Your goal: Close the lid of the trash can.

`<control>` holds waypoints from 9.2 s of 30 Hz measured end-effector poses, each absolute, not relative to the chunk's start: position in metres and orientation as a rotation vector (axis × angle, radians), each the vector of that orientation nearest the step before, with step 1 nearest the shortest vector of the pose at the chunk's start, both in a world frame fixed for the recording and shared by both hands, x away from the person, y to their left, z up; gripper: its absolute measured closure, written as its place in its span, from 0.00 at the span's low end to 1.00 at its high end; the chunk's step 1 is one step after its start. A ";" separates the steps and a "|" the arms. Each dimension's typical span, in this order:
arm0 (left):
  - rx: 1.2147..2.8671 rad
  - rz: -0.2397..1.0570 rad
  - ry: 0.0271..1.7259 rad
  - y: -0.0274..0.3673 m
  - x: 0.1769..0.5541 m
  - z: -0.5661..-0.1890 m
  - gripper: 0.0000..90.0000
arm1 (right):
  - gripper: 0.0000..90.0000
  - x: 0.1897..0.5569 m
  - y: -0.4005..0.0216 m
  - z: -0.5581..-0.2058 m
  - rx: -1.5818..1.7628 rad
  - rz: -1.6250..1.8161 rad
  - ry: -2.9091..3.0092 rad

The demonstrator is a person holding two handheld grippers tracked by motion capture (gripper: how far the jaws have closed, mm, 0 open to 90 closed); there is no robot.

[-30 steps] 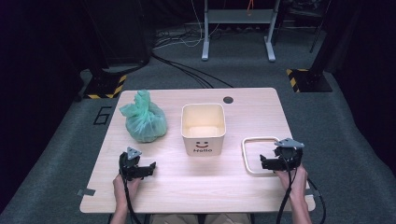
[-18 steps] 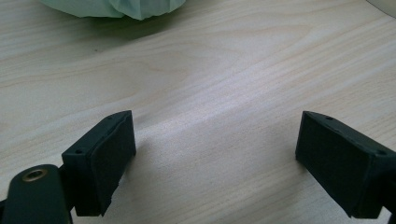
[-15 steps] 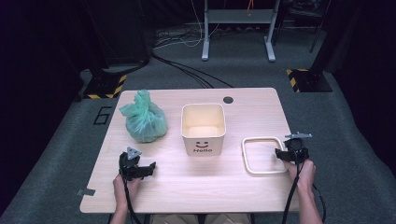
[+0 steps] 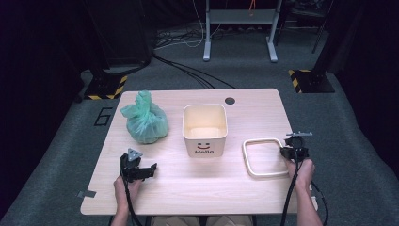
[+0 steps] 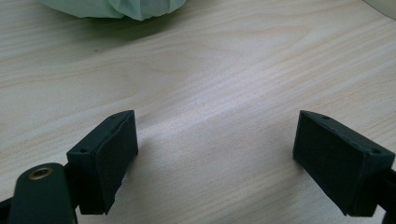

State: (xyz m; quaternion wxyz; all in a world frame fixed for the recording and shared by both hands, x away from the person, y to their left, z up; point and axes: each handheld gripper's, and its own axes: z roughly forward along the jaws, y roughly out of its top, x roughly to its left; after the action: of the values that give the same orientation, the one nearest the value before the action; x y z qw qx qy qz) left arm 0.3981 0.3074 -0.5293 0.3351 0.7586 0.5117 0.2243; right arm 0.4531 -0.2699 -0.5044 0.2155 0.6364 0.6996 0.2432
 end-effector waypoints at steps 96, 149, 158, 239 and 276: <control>1.974 0.588 1.339 0.308 0.398 -0.529 0.16 | 0.91 0.461 -0.243 -0.373 1.765 0.988 1.846; 1.978 0.600 1.330 0.307 0.398 -0.529 0.16 | 0.91 0.489 -0.179 -0.343 1.673 1.028 1.959; 1.979 0.605 1.328 0.307 0.397 -0.529 0.17 | 0.91 0.493 -0.167 -0.340 1.652 1.016 1.973; 1.980 0.594 1.323 0.307 0.398 -0.529 0.17 | 0.89 0.539 -0.058 -0.365 1.766 0.815 1.996; 1.982 0.595 1.324 0.307 0.398 -0.529 0.17 | 0.82 0.511 -0.065 -0.385 1.730 0.922 2.025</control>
State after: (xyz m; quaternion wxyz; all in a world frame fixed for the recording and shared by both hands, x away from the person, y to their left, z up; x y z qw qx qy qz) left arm 0.3980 0.3068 -0.5291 0.3358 0.7600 0.5075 0.2282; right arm 0.5113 -0.0652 -0.3852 0.1607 0.6059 0.7092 0.3227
